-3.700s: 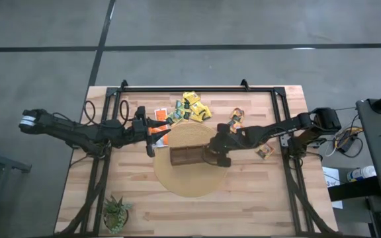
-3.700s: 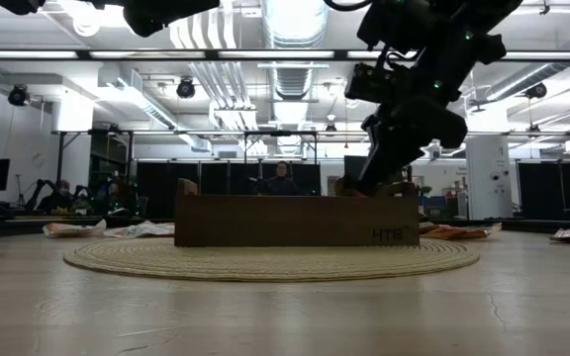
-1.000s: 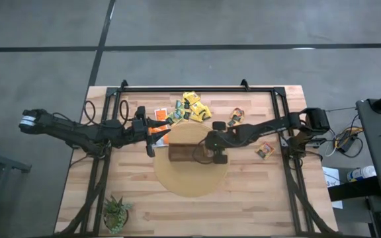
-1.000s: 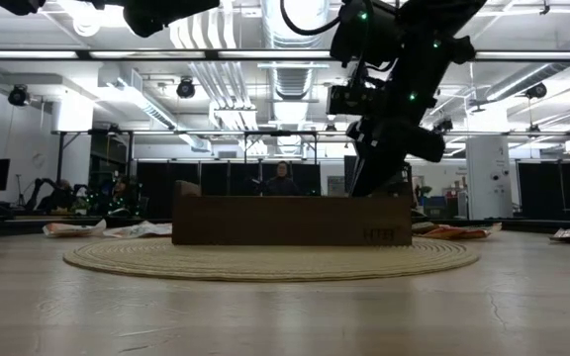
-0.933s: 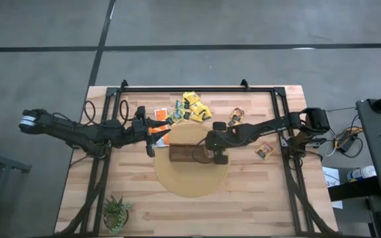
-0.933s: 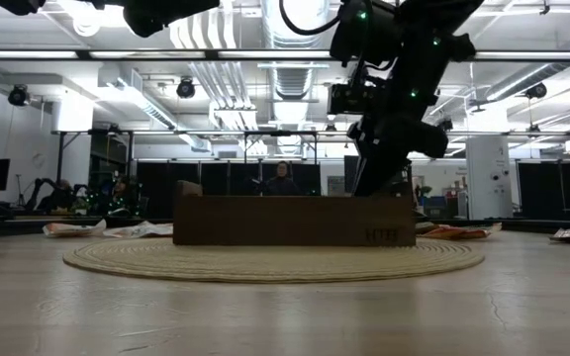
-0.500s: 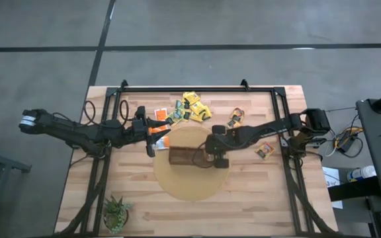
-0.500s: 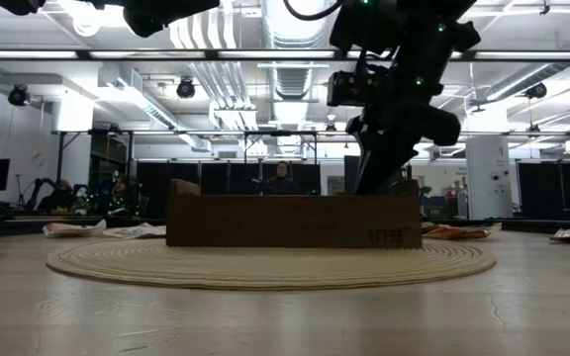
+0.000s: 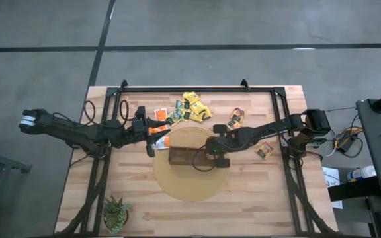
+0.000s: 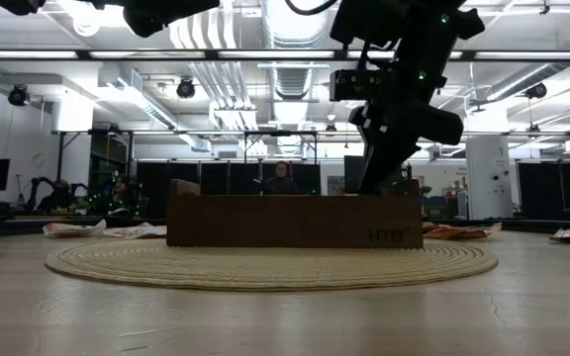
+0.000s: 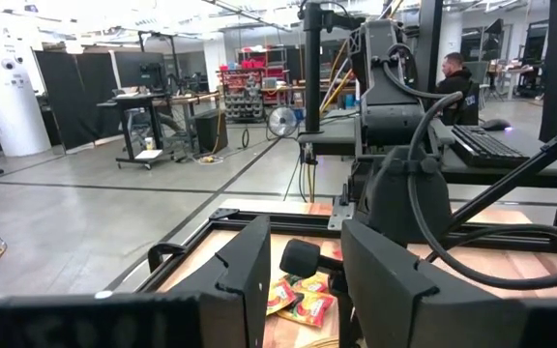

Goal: Pick & Place Tea
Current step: Put the orange and green tea bag into the wooden organizer

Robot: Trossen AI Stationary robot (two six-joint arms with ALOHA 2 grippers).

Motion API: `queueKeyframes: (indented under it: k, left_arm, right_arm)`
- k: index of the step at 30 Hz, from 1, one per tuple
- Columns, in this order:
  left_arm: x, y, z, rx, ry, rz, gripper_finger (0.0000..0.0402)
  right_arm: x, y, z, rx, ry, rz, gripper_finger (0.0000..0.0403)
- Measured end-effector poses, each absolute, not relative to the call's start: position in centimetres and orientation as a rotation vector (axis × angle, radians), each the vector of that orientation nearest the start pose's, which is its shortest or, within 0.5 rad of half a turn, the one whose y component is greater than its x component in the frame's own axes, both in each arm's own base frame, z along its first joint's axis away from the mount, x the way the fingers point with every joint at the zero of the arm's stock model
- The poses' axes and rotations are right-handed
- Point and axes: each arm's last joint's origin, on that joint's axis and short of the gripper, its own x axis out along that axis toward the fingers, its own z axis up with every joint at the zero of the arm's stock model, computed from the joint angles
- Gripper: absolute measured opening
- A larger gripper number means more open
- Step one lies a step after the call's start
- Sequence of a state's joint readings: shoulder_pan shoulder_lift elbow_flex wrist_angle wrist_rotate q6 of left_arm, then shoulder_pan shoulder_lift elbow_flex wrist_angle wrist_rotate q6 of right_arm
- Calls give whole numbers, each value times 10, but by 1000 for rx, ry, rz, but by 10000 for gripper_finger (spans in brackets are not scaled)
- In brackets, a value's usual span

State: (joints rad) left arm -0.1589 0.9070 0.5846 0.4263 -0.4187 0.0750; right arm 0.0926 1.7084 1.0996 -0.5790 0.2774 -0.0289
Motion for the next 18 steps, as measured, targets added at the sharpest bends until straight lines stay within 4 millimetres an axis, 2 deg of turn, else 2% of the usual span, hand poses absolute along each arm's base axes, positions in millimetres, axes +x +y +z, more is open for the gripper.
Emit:
queueKeyframes:
  k: [12,18]
  left_arm:
    - [202,-20,301,45,-90,264,124]
    - [202,-20,301,45,-90,263,124]
  right_arm:
    - [331,40,196,-281,1141,-117,8]
    - [329,39,198,-337,1151,-200,8]
